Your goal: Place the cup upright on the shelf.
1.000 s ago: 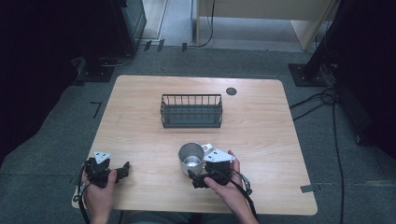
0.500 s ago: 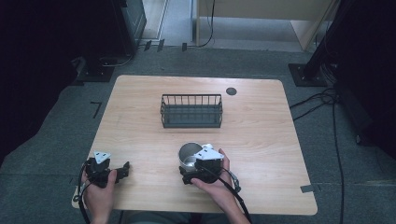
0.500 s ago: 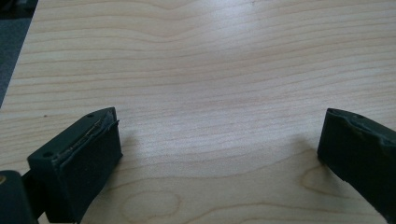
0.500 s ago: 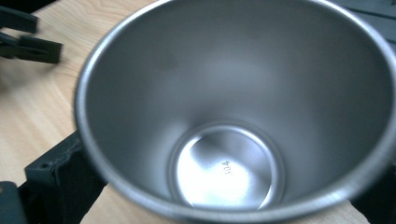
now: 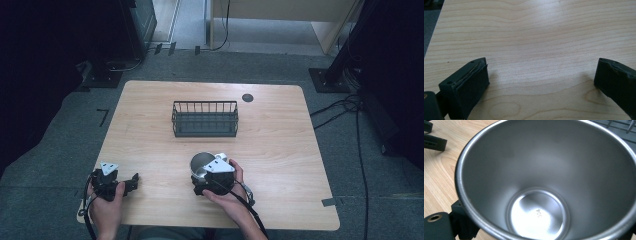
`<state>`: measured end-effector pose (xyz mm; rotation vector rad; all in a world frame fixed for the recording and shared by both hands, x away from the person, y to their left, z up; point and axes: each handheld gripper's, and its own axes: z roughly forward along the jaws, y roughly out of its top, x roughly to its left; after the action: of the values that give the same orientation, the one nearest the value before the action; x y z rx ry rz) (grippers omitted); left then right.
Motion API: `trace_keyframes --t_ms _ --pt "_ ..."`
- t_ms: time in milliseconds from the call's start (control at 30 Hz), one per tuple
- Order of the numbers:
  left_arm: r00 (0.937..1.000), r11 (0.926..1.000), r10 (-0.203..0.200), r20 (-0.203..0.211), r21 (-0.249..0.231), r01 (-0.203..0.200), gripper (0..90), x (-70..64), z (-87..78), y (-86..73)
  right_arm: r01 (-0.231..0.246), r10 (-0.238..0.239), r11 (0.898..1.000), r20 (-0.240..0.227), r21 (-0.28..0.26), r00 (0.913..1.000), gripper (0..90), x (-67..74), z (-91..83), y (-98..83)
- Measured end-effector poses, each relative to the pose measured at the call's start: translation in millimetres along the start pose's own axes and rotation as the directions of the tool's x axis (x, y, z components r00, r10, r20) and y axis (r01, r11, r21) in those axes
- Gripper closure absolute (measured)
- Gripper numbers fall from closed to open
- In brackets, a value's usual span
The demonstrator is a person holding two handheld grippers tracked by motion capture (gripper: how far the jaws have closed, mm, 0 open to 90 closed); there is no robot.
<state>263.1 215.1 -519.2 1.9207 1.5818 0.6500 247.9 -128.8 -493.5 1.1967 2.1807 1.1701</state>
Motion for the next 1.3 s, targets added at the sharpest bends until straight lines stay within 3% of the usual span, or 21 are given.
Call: trace_keyframes --t_ms 700,1300 --pt "1.0 1.0 0.0 0.0 0.0 0.0 0.0 0.0 0.0 0.0 0.012 -0.013 0.999 -0.022 -0.037 0.9997 8.0 -7.3 -11.0 30.7" --pt "1.0 1.0 -0.001 0.0 -0.001 0.001 0.0 -0.1 0.0 0.0 0.006 -0.005 0.998 0.006 -0.07 1.0 8.0 -32.6 -16.6 67.6"
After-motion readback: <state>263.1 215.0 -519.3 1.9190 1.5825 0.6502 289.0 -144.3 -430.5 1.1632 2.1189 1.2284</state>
